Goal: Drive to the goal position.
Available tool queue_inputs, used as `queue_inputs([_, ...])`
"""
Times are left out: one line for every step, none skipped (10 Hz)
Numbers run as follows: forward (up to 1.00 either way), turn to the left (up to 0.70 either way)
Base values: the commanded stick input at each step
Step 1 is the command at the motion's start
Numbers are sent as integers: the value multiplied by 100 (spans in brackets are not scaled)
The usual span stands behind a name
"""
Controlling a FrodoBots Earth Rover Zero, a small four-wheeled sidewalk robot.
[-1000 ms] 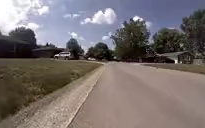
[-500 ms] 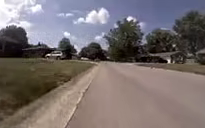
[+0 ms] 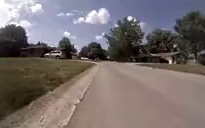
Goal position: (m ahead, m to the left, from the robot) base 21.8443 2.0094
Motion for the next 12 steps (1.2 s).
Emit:
queue_inputs([100, 0])
queue_inputs([100, 0])
queue_inputs([100, 0])
queue_inputs([100, 0])
queue_inputs([100, 0])
queue_inputs([100, 0])
queue_inputs([100, 0])
queue_inputs([100, 0])
queue_inputs([100, 0])
queue_inputs([100, 0])
queue_inputs([100, 0])
queue_inputs([100, 0])
